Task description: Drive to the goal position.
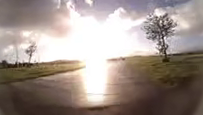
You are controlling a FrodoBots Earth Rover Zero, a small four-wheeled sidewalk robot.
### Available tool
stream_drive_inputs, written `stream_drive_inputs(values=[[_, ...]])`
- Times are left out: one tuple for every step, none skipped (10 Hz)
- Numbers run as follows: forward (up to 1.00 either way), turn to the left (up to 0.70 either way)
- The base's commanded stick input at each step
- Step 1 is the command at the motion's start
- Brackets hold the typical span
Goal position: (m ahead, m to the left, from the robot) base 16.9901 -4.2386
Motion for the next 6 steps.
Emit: stream_drive_inputs(values=[[0.7,-0.14],[0.7,-0.14],[0.7,-0.14],[0.7,-0.14],[0.7,-0.1],[0.7,-0.01]])
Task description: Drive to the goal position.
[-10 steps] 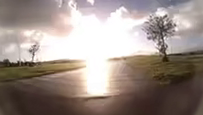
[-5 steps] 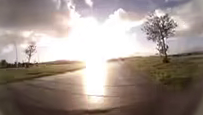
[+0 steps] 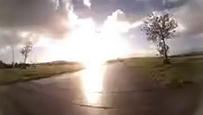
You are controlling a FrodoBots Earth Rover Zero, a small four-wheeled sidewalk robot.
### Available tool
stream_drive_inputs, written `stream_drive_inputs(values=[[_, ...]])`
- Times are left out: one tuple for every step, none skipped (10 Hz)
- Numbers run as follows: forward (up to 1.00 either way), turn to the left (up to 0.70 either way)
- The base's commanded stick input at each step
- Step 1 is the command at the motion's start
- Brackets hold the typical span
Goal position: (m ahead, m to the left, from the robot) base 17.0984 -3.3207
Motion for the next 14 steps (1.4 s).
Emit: stream_drive_inputs(values=[[0.7,0.0],[0.7,0.0],[0.7,0.0],[0.7,0.0],[0.7,0.0],[0.7,0.0],[0.7,0.0],[0.7,0.0],[0.7,0.0],[0.7,0.0],[0.7,0.0],[0.7,0.0],[0.7,0.0],[0.7,0.0]])
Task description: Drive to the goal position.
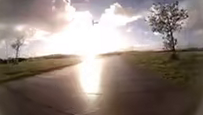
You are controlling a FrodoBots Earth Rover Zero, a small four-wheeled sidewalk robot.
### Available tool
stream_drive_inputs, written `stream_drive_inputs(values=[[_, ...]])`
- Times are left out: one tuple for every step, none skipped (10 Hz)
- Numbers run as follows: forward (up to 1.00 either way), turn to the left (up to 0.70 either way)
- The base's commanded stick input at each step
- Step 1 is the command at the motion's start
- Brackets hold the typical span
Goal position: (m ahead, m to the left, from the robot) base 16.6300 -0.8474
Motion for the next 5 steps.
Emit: stream_drive_inputs(values=[[0.7,0.0],[0.7,0.0],[0.7,0.0],[0.7,0.0],[0.7,0.0]])
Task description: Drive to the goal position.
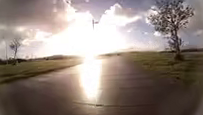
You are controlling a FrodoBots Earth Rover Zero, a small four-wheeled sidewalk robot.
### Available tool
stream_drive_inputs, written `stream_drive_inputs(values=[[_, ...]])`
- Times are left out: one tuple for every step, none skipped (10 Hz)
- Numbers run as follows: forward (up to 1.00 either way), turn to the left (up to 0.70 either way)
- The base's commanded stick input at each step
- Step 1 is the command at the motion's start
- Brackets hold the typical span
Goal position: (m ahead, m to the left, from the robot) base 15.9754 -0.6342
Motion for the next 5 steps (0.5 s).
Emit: stream_drive_inputs(values=[[0.7,0.0],[0.7,0.0],[0.7,0.0],[0.7,0.0],[0.7,0.0]])
